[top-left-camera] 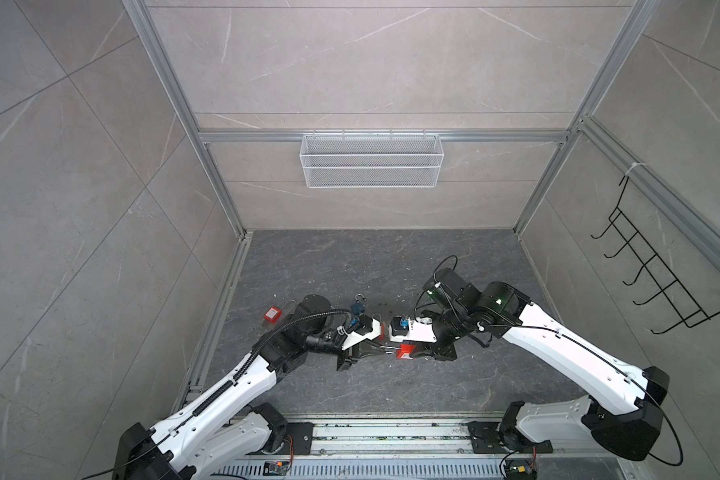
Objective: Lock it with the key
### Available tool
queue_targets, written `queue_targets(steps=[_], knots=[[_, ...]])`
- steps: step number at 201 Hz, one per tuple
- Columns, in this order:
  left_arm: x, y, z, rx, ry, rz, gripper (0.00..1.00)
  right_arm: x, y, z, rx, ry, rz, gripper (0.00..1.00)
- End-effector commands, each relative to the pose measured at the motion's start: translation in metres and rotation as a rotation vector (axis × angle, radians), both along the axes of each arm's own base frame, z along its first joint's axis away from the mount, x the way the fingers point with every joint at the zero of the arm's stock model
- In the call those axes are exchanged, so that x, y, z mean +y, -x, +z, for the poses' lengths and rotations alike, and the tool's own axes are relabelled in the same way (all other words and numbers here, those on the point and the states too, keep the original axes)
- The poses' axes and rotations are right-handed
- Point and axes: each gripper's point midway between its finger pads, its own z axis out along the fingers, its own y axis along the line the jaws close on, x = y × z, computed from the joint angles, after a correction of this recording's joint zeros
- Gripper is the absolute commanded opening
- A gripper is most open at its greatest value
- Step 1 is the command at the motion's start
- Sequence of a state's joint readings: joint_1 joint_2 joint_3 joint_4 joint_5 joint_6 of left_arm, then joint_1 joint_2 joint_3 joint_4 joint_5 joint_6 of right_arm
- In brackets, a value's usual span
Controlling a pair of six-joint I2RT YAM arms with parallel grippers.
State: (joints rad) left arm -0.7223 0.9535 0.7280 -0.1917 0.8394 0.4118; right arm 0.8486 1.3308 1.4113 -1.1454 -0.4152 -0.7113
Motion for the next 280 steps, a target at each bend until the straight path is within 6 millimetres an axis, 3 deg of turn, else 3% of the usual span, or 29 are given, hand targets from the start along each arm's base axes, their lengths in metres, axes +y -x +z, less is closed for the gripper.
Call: queue_targets(steps=[1, 38, 76, 101, 126, 144, 178, 208, 232, 280], knots=[[-0.012, 0.003, 0.018, -0.072, 0.097, -0.037, 0.00, 0.020, 0.013, 0.031, 0.003, -0.157, 0.091, 0.18], [-0.019, 0.006, 0.016, -0.138, 0.097, -0.030, 0.00, 0.019, 0.010, 0.027, 0.022, -0.119, 0.108, 0.17], [-0.026, 0.001, 0.014, -0.110, 0.120, -0.014, 0.00, 0.036, 0.005, 0.035, 0.003, -0.223, 0.114, 0.18], [-0.027, -0.004, 0.018, -0.117, 0.144, 0.011, 0.00, 0.036, -0.002, 0.032, -0.025, -0.217, 0.086, 0.20], [-0.023, -0.008, 0.021, -0.140, 0.135, 0.030, 0.00, 0.023, -0.009, 0.031, -0.072, -0.160, 0.034, 0.27], [-0.021, -0.011, 0.021, -0.143, 0.134, 0.039, 0.00, 0.013, -0.006, 0.034, -0.073, -0.144, 0.021, 0.45], [-0.020, -0.011, 0.023, -0.134, 0.144, 0.044, 0.00, -0.008, -0.005, 0.041, -0.084, -0.129, -0.034, 0.61], [-0.020, -0.010, 0.026, -0.140, 0.152, 0.039, 0.00, -0.031, -0.003, 0.044, -0.023, -0.098, -0.102, 0.62], [-0.020, -0.009, 0.027, -0.136, 0.146, 0.031, 0.00, -0.048, -0.001, 0.024, 0.071, 0.018, -0.150, 0.61], [-0.021, -0.007, 0.033, -0.130, 0.162, 0.021, 0.00, -0.053, -0.006, 0.004, 0.097, 0.084, -0.162, 0.58]])
